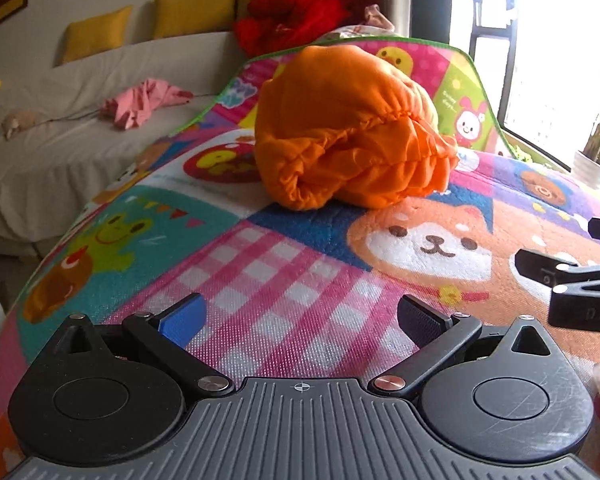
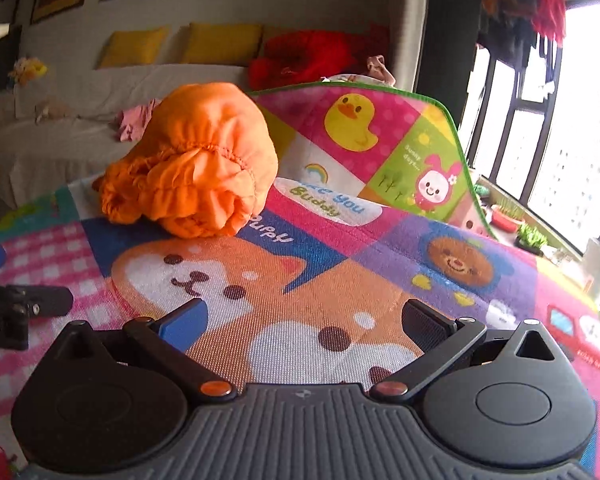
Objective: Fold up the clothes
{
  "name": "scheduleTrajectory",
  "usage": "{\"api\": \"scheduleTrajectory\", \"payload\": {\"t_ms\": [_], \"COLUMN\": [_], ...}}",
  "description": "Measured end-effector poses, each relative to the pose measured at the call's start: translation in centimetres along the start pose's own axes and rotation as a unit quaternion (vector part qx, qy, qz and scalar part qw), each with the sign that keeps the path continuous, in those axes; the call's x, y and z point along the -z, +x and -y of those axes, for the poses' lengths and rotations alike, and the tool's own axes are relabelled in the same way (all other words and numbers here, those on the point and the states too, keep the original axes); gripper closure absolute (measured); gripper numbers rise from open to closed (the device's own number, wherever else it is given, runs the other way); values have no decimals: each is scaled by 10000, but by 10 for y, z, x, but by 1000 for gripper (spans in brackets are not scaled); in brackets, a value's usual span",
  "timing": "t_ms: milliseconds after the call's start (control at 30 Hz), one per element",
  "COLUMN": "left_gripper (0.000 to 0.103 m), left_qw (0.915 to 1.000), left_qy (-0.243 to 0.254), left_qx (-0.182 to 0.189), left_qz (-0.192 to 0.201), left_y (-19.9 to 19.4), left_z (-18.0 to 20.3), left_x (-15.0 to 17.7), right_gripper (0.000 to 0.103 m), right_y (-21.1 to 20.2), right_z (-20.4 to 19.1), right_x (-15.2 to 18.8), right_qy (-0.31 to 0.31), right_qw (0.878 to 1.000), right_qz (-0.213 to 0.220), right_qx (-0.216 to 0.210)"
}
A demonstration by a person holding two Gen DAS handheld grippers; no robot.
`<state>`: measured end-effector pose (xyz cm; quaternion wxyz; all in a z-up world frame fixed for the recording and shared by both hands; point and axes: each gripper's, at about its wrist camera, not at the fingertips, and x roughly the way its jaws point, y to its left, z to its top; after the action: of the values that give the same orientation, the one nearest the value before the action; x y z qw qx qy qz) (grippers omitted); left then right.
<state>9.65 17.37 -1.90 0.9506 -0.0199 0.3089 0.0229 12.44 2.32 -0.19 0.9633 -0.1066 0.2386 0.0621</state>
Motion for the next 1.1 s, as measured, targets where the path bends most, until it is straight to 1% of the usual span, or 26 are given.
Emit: {"api": "scheduleTrajectory", "payload": {"t_ms": [167, 300, 400, 533, 833, 1100], "left_gripper": [0, 0, 0, 0, 0, 0], "left_qw": [10000, 10000, 9998, 9996, 9993, 9992], "left_qy": [-21, -56, -85, -97, -70, -63], "left_qx": [8, -37, -77, -99, -87, -90], "left_qz": [-20, 42, 162, 244, 357, 373], "left_y": [1, 0, -3, -5, -10, -10], "left_z": [0, -1, -2, -3, -2, -2], "left_x": [1, 0, 0, 0, 1, 0], "right_gripper": [0, 0, 0, 0, 0, 0], "right_y": [2, 0, -4, -4, -5, -6], "right_z": [1, 4, 7, 11, 10, 11], "right_x": [0, 2, 3, 2, 2, 2], "right_qy": [-21, 69, 164, 276, 302, 299], "right_qw": [9999, 9999, 9996, 9992, 9991, 9991], "right_qz": [-84, 16, 146, 170, 171, 179], "right_qx": [-74, -127, -185, -243, -251, -257]}}
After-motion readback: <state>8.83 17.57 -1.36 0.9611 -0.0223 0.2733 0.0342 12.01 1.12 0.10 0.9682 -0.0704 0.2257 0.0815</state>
